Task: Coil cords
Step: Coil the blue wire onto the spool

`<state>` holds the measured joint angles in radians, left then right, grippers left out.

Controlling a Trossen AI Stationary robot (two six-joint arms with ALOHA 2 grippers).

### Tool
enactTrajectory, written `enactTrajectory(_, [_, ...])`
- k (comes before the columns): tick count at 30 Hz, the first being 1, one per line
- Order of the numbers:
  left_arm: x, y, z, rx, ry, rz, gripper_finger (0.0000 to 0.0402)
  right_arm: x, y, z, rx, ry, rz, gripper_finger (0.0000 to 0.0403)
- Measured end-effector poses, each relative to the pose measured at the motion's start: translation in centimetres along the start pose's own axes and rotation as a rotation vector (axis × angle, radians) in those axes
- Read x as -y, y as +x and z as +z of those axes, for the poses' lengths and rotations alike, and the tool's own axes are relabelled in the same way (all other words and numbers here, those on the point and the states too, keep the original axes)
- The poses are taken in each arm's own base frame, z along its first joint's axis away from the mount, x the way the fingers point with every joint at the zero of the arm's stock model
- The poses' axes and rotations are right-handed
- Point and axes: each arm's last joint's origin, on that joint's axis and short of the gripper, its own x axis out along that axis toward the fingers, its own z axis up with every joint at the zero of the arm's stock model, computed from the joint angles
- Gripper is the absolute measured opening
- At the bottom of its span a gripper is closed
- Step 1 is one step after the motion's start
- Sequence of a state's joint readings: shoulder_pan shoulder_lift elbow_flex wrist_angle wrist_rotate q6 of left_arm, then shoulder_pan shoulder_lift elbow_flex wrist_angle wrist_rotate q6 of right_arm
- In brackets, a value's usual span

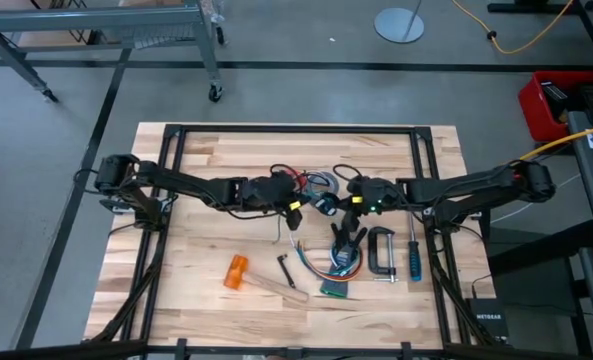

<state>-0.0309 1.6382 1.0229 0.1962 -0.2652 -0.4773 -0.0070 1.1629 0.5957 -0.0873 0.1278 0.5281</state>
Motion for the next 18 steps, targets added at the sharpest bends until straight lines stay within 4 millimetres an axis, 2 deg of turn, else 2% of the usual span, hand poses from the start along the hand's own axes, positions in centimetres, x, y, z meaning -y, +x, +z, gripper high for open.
enactTrajectory(4, [0.8, -0.2, -0.2, 0.003, -0.009, -0.029, 0.0000, 0.1, 0.9, 0.0, 0.047, 0.030, -0.069, 0.0005])
enactTrajectory(9, [1.4, -0.2, -0.4, 0.014, -0.024, -0.055, 0.0000, -0.2, 2.3, 0.3, 0.100, 0.058, -0.044, 0.0005])
enactTrajectory(18, [1.7, 1.8, -2.7, -0.015, -0.024, -0.057, 0.0000, -1.1, 3.7, 1.7, 0.309, 0.125, 0.018, 0.0005])
